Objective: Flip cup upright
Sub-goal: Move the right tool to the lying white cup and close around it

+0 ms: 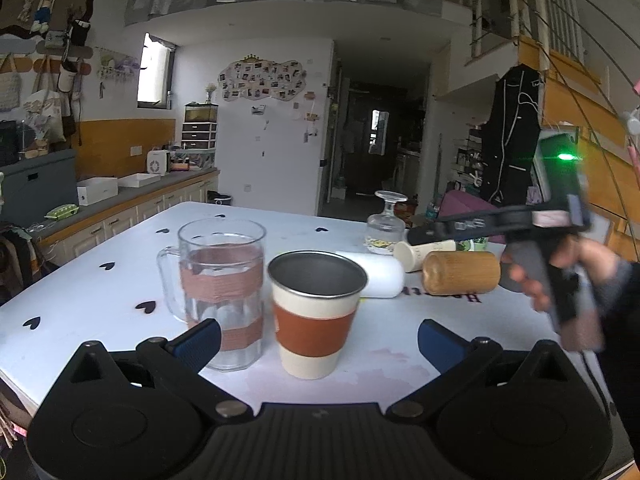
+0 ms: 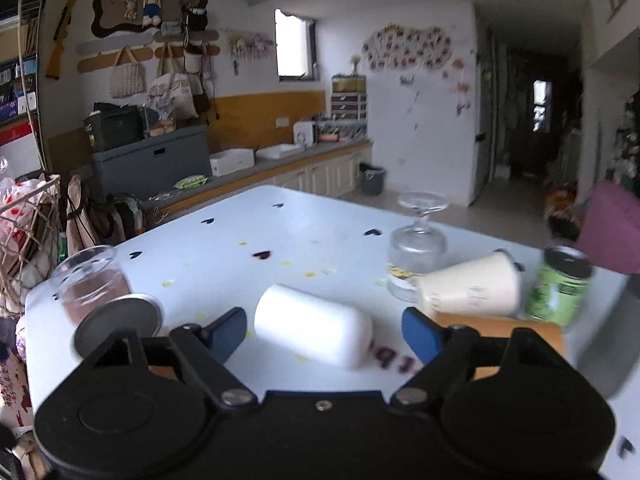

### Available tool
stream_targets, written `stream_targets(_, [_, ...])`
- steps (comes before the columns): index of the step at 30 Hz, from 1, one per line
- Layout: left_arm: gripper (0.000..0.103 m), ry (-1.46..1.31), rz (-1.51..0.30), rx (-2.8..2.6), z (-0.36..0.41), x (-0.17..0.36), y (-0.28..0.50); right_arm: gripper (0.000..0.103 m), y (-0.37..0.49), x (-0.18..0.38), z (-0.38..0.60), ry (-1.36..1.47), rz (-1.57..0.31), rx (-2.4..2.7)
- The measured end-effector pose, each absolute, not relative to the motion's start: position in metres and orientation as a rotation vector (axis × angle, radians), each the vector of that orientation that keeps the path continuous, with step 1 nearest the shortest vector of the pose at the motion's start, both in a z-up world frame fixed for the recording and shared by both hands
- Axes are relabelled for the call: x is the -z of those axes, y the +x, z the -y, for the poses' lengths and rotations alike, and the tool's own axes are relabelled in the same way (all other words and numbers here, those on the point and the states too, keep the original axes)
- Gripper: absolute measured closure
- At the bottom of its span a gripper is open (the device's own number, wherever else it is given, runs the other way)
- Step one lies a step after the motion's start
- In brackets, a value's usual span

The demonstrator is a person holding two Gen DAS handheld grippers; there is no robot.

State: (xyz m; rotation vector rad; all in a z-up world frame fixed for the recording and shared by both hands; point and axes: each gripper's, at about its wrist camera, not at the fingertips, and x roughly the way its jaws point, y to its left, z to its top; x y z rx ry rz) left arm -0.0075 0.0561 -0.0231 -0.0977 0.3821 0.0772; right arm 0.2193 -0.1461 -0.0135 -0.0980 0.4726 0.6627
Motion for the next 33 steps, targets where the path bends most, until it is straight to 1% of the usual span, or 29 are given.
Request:
stream_targets(7, [0.0,-0.107,-0.394,-0.094,-0.068,0.03,-0.007,0.021,0.272,0.031,0.11,-0.091,-0.558,-0.716])
stream_targets(11, [0.0,-0.118,-0.399,-0.1,-0.074,0.033,-0.005,0.021,0.294,0.038,0.096,-0.116,-0.577,-0.702])
stream_targets(14, [0.0,-0.117,-0.405,-0.101,-0.075,0.034,-0.005,0.021,0.315,0.049,0.096,-0.044,-0.63,-0.719])
stream_targets(17, [0.0,-0.12,-0.405,-0.104,-0.078,0.034,-0.005,0.024,0.332,0.064,0.095,0.027,-0.7,-0.724])
stream_targets(20, [0.0,-0.129,-0.407,-0.11,-0.082,0.035,-0.004,0.026,0.332,0.071,0.106,0.126,-0.73,-0.746])
stream_targets(23, [0.0,-0.129,-0.411,-0.1,-0.08,0.036,-0.004,0.027,0.322,0.073,0.111,0.138,-0.732,-0.757])
stream_targets(26, [0.0,-0.124,-0.408,-0.092,-0.077,0.035,-0.004,0.027,0.309,0.07,0.116,0.105,-0.728,-0.78])
stream_targets(29, [0.0,-0.121,-0.41,-0.08,-0.073,0.035,-0.003,0.023,0.294,0.064,0.121,0.071,-0.712,-0.862])
stream_targets(30, [0.0,-0.119,-0.412,-0.076,-0.071,0.035,-0.003,0.021,0.29,0.061,0.122,0.047,-0.71,-0.892])
stream_targets(33, [0.0,-0.113,-0.412,-0.064,-0.068,0.036,-0.003,0.021,0.277,0.061,0.114,-0.086,-0.707,-0.938])
